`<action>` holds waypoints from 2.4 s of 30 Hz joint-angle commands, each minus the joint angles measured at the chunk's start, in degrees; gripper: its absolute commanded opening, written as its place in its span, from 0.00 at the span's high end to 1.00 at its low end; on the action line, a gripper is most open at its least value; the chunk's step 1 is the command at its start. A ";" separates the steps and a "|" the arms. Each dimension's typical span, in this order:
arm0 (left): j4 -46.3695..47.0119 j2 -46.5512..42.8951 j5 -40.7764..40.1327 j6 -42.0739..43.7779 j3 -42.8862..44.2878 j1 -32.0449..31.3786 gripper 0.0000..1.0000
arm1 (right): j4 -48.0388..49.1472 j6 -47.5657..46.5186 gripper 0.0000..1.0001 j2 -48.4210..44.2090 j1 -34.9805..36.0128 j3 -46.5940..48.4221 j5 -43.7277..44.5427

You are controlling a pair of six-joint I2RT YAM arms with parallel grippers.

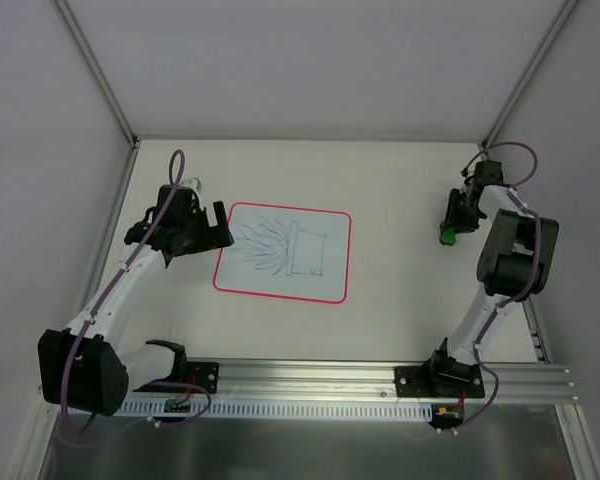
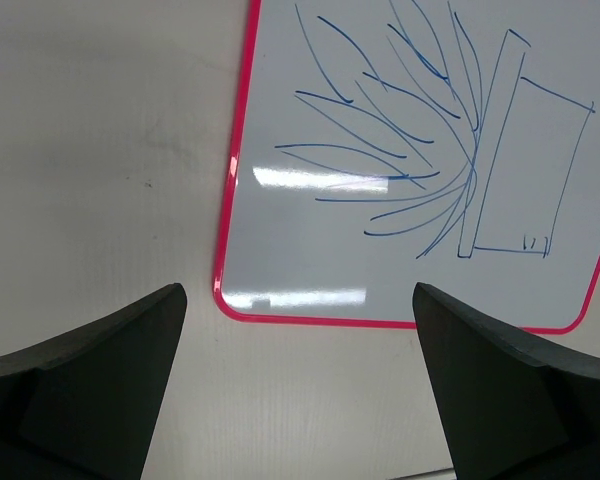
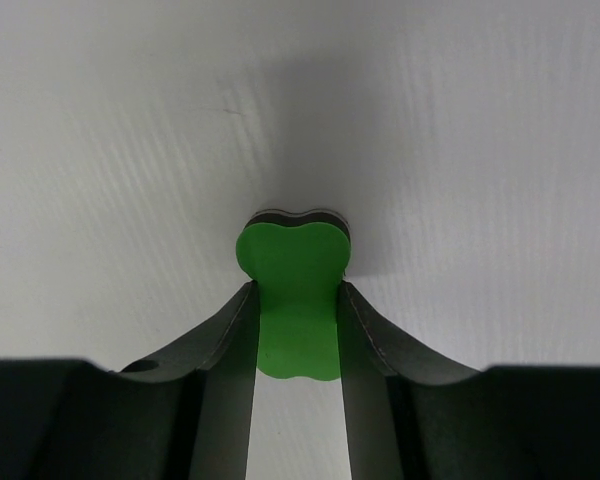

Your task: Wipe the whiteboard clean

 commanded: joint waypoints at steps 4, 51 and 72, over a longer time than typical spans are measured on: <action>0.07 1.30 0.58 0.37 -0.65 1.07 0.01 | -0.43 3.60 0.85 -7.95 8.76 -1.05 1.94; 0.07 34.44 -8.12 -11.39 3.92 -7.08 0.93 | 7.57 21.98 1.00 -2.95 54.57 -6.58 10.81; 3.85 34.18 -2.15 -19.14 0.40 -15.10 1.00 | -2.71 23.39 1.00 6.51 64.03 6.22 8.89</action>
